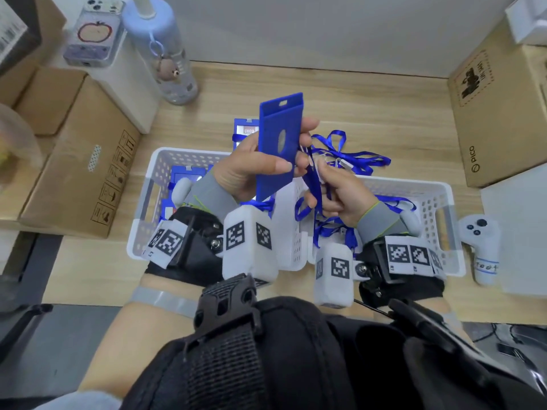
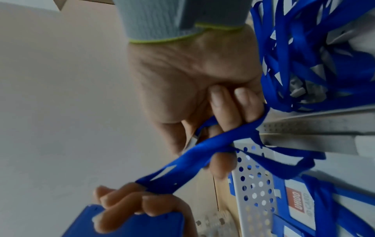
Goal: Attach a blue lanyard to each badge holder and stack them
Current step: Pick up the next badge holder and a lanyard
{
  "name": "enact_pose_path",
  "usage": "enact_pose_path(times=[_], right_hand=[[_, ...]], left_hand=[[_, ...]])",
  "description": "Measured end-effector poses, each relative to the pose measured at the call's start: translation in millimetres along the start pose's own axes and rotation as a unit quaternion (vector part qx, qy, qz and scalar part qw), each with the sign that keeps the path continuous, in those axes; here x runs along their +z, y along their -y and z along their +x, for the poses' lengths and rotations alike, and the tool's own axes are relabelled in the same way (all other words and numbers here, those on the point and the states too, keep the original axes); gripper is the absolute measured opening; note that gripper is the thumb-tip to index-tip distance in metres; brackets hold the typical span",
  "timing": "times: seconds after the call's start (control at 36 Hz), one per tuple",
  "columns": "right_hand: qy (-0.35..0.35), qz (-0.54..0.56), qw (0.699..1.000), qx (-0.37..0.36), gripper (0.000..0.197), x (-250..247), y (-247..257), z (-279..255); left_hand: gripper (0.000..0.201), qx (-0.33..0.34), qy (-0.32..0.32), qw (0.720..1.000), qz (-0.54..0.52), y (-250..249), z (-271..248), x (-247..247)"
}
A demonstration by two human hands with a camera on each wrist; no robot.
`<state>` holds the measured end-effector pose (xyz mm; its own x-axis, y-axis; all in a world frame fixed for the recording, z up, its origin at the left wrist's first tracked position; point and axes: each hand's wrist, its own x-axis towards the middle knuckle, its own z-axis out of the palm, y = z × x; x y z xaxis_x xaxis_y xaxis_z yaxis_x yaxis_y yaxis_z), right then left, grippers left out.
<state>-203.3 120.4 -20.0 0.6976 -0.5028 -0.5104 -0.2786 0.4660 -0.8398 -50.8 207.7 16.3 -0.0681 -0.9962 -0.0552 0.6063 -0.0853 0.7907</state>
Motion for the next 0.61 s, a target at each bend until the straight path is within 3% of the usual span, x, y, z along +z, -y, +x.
enact_pose_path(times=[0.11,0.22,0.28,0.39,0.47,0.61], right_hand=[[0.016,-0.049,0.999,0.000,0.045,-7.4,3.0,-0.1],[0.006,-0.141,0.990,0.005,0.025,-13.1,10.4,-1.7],[-0.034,-0.170,0.984,-0.026,0.016,-19.9,15.5,1.2],[-0.164,-0.174,0.962,-0.132,0.028,-37.0,29.0,11.7],[-0.206,-0.198,0.942,-0.178,0.021,-49.7,42.8,24.7],[-0.270,-0.351,0.884,-0.147,0.017,-77.7,43.6,49.2]], left_hand=[[0.082,0.015,-0.005,0.999,-0.036,2.4,2.7,-5.1],[0.081,0.022,-0.020,0.998,-0.054,1.0,6.5,-10.5],[0.080,0.021,-0.037,0.997,-0.063,0.1,11.9,-16.0],[0.081,0.012,-0.073,0.995,-0.061,3.4,16.2,-24.9],[0.068,-0.011,-0.110,0.994,-0.024,7.5,21.7,-26.8],[0.059,-0.031,-0.163,0.986,-0.018,11.0,31.2,-35.5]])
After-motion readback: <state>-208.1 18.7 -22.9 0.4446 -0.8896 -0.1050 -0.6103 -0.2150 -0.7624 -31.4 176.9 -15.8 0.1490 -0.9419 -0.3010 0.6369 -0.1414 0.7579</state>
